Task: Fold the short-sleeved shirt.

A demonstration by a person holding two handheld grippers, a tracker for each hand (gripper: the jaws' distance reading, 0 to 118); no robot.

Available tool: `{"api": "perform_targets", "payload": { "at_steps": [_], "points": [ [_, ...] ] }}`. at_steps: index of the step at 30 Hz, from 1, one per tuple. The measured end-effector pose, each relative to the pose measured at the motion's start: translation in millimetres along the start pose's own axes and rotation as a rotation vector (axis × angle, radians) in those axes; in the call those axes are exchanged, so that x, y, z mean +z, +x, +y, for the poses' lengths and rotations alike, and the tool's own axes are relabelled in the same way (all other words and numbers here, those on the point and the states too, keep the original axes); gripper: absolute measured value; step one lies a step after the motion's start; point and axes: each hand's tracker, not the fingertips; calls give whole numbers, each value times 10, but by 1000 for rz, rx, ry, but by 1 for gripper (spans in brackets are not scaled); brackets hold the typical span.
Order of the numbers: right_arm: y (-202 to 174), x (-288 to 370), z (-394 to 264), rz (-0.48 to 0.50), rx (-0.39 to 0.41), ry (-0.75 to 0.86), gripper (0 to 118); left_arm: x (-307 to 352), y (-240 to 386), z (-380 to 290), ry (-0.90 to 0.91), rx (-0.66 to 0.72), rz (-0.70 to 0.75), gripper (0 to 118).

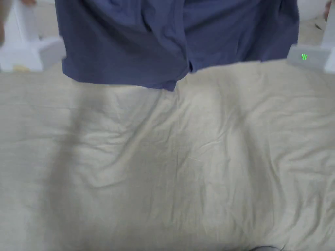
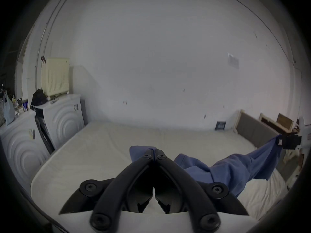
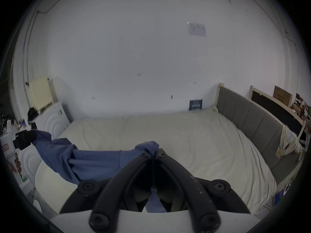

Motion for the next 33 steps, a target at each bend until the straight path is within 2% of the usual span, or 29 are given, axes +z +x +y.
{"api": "perform_targets", "payload": {
  "at_steps": [4,10,13,17,18,19,20,21,22,23,28,30,33],
  "points": [
    [175,-48,-980,45,-31,-183,6,206,-140,-958,-153,55,-15,0],
    [334,20,-2327,30,-60,-390,6,486,-254,-2249,-391,137,-2,0],
    [364,62,-2812,6,-75,-440,6,582,-268,-2707,-493,198,20,0],
    [374,120,-3130,-8,-100,-451,9,716,-264,-2966,-504,220,39,1],
    [361,128,-3165,-15,-102,-443,25,735,-265,-2974,-508,228,46,12],
    [349,141,-3173,-23,-102,-436,49,750,-277,-2963,-507,246,67,29],
    [342,167,-3166,-32,-100,-425,76,769,-296,-2937,-506,249,70,56],
    [393,173,-3145,-39,-87,-400,98,794,-327,-2898,-493,249,72,95],
    [400,221,-3105,-45,-70,-370,103,824,-351,-2845,-457,242,80,114],
    [396,293,-3051,-62,-54,-328,103,864,-370,-2775,-414,232,96,118],
    [319,841,-2764,-72,28,-65,110,1225,-331,-2351,-140,151,103,118],
    [229,1104,-2733,-62,66,60,118,1400,-216,-2275,-19,57,130,118],
    [24,1442,-2746,-34,139,210,118,1623,18,-2251,128,-127,189,118]
  ]
}}
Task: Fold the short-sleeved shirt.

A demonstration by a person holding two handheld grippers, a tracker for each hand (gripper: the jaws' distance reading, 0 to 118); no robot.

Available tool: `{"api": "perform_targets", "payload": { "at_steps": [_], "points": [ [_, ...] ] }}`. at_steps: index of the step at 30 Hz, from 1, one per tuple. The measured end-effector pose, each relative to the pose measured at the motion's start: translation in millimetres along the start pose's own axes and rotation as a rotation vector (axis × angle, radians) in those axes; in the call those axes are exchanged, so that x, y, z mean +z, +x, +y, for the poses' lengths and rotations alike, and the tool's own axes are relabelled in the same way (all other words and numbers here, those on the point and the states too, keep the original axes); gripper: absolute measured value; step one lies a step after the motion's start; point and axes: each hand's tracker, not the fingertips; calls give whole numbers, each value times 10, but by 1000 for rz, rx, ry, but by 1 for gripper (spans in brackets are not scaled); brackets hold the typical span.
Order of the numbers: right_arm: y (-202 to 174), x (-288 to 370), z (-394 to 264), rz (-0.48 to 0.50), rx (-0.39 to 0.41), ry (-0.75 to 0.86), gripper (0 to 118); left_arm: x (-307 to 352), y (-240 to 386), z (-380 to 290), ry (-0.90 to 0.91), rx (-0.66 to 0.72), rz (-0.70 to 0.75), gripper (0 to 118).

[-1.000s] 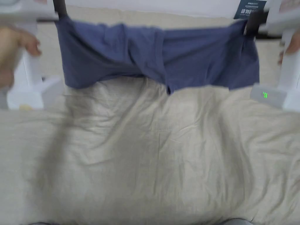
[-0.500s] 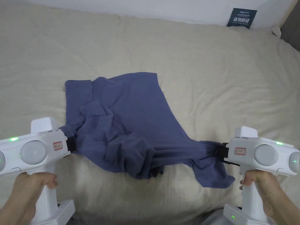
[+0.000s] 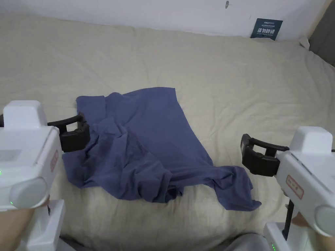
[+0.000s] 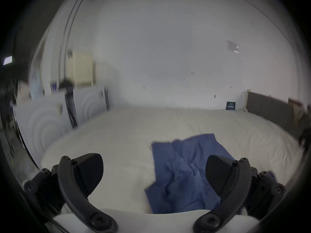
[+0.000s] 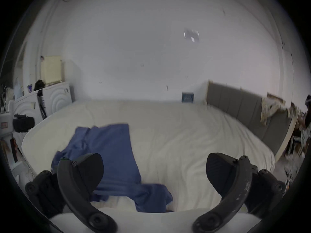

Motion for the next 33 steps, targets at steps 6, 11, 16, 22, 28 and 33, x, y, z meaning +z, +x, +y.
{"api": "perform_targets", "payload": {
  "at_steps": [6,11,16,22,28,33],
  "points": [
    [-303,322,-114,-47,39,106,118,278,171,-51,74,-52,-7,118],
    [-378,383,-168,-53,11,86,112,388,230,-117,65,-41,-50,54],
    [-425,403,-136,-42,-30,64,5,391,241,-122,42,-17,-76,0],
    [-448,362,-59,-28,-73,14,1,272,306,13,-17,12,-139,0],
    [-399,304,-6,-10,-85,6,1,-278,444,312,-76,46,-207,0],
    [-295,191,49,2,-105,3,1,-1167,761,676,-251,49,-320,74]
  ]
}}
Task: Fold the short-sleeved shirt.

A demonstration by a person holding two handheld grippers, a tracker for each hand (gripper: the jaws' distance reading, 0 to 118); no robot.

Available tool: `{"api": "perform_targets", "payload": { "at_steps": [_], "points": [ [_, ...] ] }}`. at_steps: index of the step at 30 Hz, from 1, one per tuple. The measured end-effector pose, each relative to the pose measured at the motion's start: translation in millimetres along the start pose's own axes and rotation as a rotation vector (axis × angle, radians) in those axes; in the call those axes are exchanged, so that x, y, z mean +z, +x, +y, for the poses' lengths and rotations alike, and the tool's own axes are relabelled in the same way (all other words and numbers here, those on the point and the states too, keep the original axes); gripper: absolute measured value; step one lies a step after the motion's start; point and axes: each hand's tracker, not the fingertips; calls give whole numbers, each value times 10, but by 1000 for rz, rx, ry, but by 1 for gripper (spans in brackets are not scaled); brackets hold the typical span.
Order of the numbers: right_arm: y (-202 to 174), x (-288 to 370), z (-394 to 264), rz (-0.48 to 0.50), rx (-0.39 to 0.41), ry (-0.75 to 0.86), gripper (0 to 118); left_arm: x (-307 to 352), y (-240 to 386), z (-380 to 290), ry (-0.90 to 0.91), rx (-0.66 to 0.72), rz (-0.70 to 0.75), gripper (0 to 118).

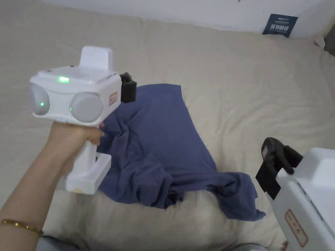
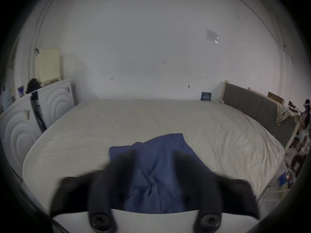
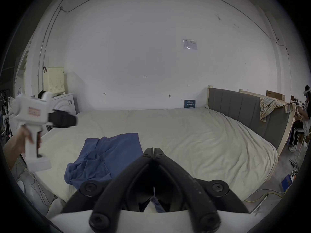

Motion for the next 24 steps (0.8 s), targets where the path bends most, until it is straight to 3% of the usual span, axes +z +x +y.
{"api": "perform_targets", "payload": {
  "at_steps": [1,2,5,11,20,24],
  "points": [
    [27,-27,10,-1,-9,-2,1,-184,11,99,-21,23,-18,104],
    [66,-65,20,-1,-16,-6,1,-384,34,189,-43,45,-31,118],
    [162,-192,13,-21,-47,-21,1,-890,223,490,-132,16,-101,118],
    [348,-533,-80,-63,-92,-112,1,-2241,592,755,-348,-201,-133,118],
    [512,-1106,-174,-139,-107,-187,1,-3831,855,282,-617,-424,-143,110],
    [527,-1173,-225,-149,-101,-229,1,-4296,874,96,-666,-428,-171,109]
  ]
}}
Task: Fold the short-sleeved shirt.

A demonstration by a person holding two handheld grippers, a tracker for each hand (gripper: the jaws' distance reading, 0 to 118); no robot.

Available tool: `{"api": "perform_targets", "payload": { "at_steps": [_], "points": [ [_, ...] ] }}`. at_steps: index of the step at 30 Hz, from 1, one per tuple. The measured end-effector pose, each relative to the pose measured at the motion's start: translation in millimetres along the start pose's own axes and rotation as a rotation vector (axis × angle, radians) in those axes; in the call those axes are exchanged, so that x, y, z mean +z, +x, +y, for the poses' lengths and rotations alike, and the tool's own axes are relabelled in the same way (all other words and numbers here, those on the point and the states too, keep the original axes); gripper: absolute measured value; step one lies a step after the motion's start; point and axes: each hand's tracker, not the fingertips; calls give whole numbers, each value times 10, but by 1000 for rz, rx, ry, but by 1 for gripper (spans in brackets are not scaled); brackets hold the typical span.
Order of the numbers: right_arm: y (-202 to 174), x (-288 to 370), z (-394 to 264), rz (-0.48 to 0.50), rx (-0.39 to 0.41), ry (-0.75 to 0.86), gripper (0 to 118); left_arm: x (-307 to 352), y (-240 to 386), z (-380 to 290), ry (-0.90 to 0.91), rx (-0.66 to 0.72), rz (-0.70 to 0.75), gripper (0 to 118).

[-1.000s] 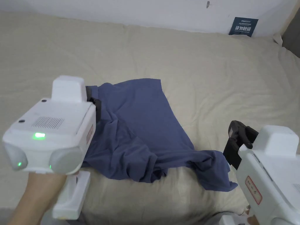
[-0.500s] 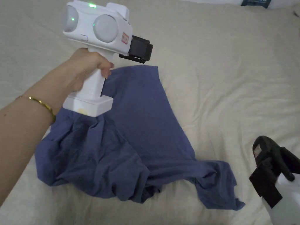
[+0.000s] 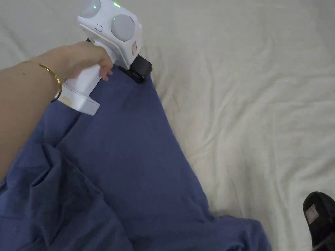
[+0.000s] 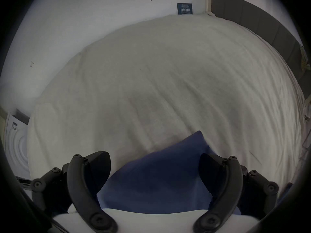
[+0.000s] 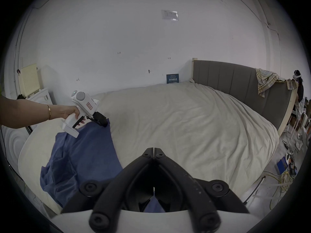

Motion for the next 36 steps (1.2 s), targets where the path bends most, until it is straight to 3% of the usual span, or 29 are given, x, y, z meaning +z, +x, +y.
{"api": "perform_targets", "payload": {
  "at_steps": [3,5,7,8,9,10,17,18,19,21,22,26,30,31,32,33,35,36],
  "points": [
    [-6,40,-49,6,-15,-11,1,-57,-175,51,-5,83,-57,108],
    [-34,82,-80,9,-17,-16,1,128,-118,-100,41,75,-90,93],
    [-55,130,-76,15,-14,-24,1,234,-119,-130,65,63,-79,58],
    [-63,159,-74,16,-17,-31,1,276,-77,-123,68,67,-75,27],
    [-64,202,-83,20,-24,-32,1,321,-32,-111,68,72,-78,4],
    [-62,250,-87,24,-31,-30,1,375,21,-111,73,96,4,4],
    [74,278,41,-25,-21,-176,4,1215,130,-204,225,92,18,4],
    [99,267,12,-16,-38,-255,20,1370,114,-223,245,91,17,4],
    [174,154,-85,-11,-63,-305,45,1521,92,-245,271,97,18,4],
    [216,40,-208,21,-109,-395,113,1780,43,-296,316,118,17,4],
    [196,-27,-268,32,-108,-447,118,1897,14,-323,333,127,19,4],
    [33,-263,-535,0,-31,-551,115,2342,48,-542,371,156,42,4],
    [-26,-633,-801,-56,-31,-610,115,2577,48,-711,385,179,62,4],
    [-27,-711,-858,-63,-33,-634,110,2616,53,-752,386,185,65,4],
    [-16,-775,-893,-56,-34,-636,99,2615,37,-749,384,189,65,4],
    [-2,-830,-921,-55,-36,-642,74,2639,41,-782,386,192,67,4],
    [-12,-801,-847,-48,-33,-648,68,2693,56,-848,387,203,73,4],
    [-6,-722,-766,-24,5,-612,37,2626,-37,-782,381,212,73,4]
  ]
}}
